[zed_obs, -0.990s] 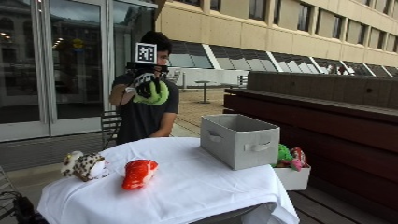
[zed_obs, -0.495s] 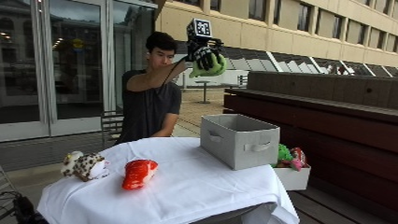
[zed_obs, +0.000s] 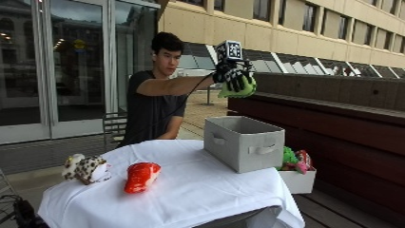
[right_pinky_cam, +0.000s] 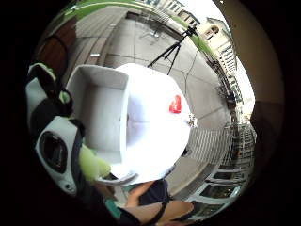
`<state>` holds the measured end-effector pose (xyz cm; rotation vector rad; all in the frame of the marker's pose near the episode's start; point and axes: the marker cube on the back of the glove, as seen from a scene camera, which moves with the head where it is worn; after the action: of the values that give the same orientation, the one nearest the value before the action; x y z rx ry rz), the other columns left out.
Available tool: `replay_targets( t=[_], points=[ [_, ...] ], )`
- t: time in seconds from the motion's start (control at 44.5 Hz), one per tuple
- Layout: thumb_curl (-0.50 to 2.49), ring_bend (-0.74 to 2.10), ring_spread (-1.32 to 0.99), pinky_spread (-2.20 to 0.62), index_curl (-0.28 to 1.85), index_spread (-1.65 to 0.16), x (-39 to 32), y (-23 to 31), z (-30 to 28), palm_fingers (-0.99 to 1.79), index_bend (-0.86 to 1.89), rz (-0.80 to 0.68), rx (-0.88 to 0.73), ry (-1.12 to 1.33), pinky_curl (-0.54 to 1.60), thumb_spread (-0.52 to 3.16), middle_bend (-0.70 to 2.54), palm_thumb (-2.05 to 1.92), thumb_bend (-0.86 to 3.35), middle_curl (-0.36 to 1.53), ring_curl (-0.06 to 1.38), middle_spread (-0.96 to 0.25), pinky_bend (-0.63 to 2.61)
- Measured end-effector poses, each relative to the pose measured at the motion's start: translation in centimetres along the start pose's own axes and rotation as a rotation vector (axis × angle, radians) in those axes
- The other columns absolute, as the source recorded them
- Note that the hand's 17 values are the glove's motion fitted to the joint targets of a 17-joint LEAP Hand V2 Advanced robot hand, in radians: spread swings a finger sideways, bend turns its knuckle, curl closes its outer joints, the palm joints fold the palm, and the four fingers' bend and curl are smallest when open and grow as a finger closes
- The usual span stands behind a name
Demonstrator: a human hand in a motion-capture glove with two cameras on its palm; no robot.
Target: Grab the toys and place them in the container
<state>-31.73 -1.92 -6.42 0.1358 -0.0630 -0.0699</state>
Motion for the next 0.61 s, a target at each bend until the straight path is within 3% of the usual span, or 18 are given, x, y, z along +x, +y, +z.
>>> replay_targets(
  t=[0.135,0.18,0.247,0.27,0.405,0.472,0.607],
  points=[
    [0.91,1.1,-0.43,-0.45,0.38,-0.38,0.5,-0.8,2.7,1.02,0.19,-0.087,-0.054,0.018,0.43,0.59,0.52,0.68,0.04,0.62,0.49,-0.48,0.98],
    [0.9,1.1,-0.43,-0.46,0.35,-0.37,0.4,-0.6,3.2,0.88,0.08,-0.1,-0.092,0.02,0.45,0.64,0.45,0.61,0.0,0.61,0.5,-0.46,1.03],
    [0.77,1.08,-0.38,-0.41,0.34,-0.35,0.5,-0.3,3.7,0.66,0.09,-0.109,-0.117,0.014,0.47,0.84,0.28,0.35,-0.13,0.57,0.49,-0.34,1.09],
    [0.72,1.03,-0.34,-0.39,0.33,-0.33,0.7,-0.3,3.9,0.44,0.04,-0.111,-0.115,0.011,0.49,0.84,0.2,0.18,-0.21,0.55,0.48,-0.27,1.16],
    [0.59,0.96,-0.24,-0.29,0.26,-0.29,2.8,-0.2,3.4,0.19,0.02,-0.122,-0.084,0.014,0.5,0.87,0.19,-0.1,-0.14,0.54,0.45,-0.09,1.31],
    [0.54,0.94,-0.2,-0.26,0.23,-0.28,5.1,-0.6,2.9,0.17,0.05,-0.13,-0.071,0.018,0.49,0.88,0.2,-0.12,-0.12,0.53,0.42,-0.03,1.35],
    [0.45,0.77,-0.13,-0.16,0.24,-0.29,11.4,-1.6,2.2,-0.09,0.12,-0.128,-0.073,0.053,0.47,0.88,0.2,-0.14,-0.12,0.51,0.36,-0.03,1.33]
  ],
)
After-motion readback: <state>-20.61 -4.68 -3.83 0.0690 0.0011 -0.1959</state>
